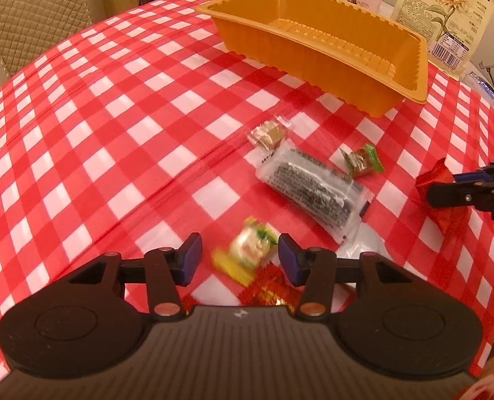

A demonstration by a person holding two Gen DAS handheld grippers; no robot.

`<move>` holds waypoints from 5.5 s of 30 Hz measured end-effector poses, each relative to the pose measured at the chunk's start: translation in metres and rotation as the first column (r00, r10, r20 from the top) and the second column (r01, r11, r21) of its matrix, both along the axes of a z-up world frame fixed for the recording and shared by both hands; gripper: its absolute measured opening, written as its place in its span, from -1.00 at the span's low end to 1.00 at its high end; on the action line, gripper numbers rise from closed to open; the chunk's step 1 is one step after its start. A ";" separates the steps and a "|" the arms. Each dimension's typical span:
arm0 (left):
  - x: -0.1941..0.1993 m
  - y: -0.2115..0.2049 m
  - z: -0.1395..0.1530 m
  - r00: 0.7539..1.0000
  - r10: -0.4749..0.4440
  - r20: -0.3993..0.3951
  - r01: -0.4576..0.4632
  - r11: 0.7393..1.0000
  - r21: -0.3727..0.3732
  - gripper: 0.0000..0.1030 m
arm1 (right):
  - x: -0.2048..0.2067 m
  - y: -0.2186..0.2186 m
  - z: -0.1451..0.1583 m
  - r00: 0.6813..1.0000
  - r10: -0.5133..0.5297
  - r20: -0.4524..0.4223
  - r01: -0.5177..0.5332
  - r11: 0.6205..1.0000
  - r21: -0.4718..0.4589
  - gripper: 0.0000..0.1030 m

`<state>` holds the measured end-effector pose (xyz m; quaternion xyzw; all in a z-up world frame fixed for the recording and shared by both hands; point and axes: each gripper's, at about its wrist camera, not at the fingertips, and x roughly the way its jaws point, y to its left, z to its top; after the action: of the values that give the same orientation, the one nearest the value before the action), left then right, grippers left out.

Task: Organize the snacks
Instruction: 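Carry both held candies over the orange tray with both tools, then open both tools to drop the candies into the orange tray, then move both open tools back toward the remaining snacks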

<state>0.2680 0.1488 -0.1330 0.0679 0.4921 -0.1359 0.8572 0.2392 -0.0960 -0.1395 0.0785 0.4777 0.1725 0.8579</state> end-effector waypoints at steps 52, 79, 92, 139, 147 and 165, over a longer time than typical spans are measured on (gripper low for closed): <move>0.141 -0.115 0.079 0.986 -0.055 0.157 0.080 0.984 -0.157 -0.64 | 0.141 -0.061 0.054 0.974 -0.182 0.137 0.171 0.981 0.087 -0.55; 0.151 -0.109 0.063 0.992 -0.025 0.120 0.040 0.991 -0.127 -0.12 | 0.164 -0.069 0.045 0.962 -0.242 0.130 0.228 0.967 0.116 0.33; 0.103 -0.096 0.086 0.985 0.008 0.170 0.017 0.989 -0.145 0.38 | 0.122 -0.078 0.066 0.959 -0.224 0.173 0.202 0.970 0.136 0.68; -0.187 -0.054 0.070 0.937 0.349 0.016 -0.343 0.928 -0.146 0.55 | -0.095 -0.064 0.039 0.987 0.162 0.013 -0.163 0.986 0.032 0.71; -0.197 -0.043 0.057 0.922 0.387 -0.008 -0.385 0.916 -0.111 0.55 | -0.095 -0.033 0.023 0.964 0.264 -0.029 -0.265 0.964 -0.015 0.71; -0.198 -0.002 0.050 0.880 0.474 -0.020 -0.474 0.874 -0.104 0.55 | -0.079 0.035 0.011 0.924 0.383 -0.010 -0.383 0.923 -0.037 0.65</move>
<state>0.0704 0.1470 -0.0827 -0.1000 0.4833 0.0523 0.8681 0.1599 -0.0611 -0.1289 -0.0325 0.4881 0.3272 0.8085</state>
